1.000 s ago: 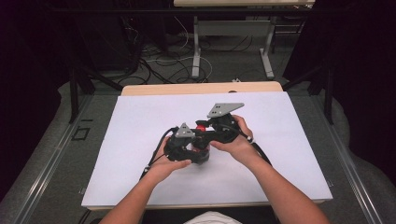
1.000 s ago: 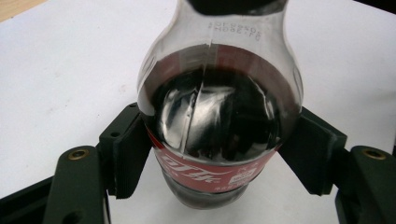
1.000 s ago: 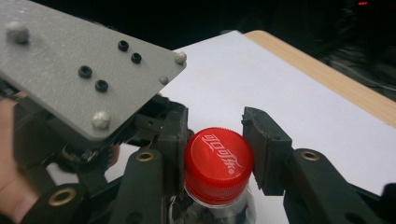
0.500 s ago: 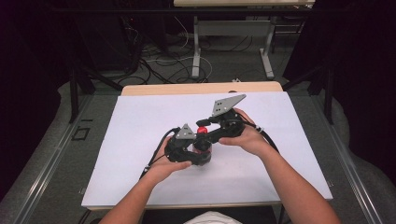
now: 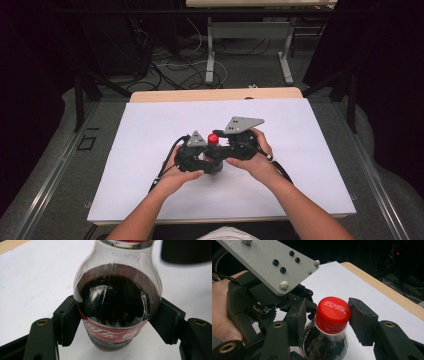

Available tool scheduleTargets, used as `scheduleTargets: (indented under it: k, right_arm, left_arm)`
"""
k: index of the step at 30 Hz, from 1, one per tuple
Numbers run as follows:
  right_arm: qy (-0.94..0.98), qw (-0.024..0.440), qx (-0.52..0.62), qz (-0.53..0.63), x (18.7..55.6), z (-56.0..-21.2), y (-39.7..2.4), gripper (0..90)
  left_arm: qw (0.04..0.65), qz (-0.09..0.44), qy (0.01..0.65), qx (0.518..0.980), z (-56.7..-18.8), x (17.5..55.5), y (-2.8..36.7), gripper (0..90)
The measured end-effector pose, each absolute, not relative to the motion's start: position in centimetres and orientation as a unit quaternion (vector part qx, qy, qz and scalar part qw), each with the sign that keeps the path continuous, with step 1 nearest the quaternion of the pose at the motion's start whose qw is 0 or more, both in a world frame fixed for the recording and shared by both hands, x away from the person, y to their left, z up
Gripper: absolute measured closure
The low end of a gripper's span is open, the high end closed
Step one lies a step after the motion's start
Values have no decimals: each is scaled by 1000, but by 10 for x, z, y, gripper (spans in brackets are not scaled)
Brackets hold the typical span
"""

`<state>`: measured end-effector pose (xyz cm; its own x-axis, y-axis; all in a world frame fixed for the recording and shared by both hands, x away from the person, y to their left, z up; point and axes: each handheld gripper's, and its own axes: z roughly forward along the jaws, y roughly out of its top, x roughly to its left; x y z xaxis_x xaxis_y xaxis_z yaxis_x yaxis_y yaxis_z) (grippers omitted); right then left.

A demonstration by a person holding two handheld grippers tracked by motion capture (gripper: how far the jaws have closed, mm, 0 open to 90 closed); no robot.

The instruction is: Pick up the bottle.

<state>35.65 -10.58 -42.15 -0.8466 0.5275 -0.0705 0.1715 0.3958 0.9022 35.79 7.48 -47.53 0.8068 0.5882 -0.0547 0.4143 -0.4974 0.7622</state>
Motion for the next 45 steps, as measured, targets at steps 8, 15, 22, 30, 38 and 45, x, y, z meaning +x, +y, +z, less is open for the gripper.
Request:
scheduleTargets:
  k: [8, 15, 22, 30, 38, 45]
  right_arm:
    - [812, 161, 215, 519, 362, -423, -103, 537]
    - [819, 151, 210, 512, 370, -423, -98, 600]
    - [848, 88, 152, 501, 389, -417, -103, 608]
    - [863, 63, 108, 490, 398, -413, -105, 587]
    - [854, 120, 155, 482, 383, -410, -103, 436]
    - [839, 149, 202, 482, 368, -410, -101, 436]
  left_arm:
    - [409, 103, 287, 860, -475, 357, 73, 307]
    - [408, 102, 283, 862, -476, 356, 71, 307]
    - [415, 94, 287, 858, -476, 356, 72, 306]
    - [413, 93, 281, 861, -476, 356, 71, 305]
    - [414, 102, 292, 856, -476, 360, 76, 304]
    - [409, 102, 306, 853, -475, 362, 80, 304]
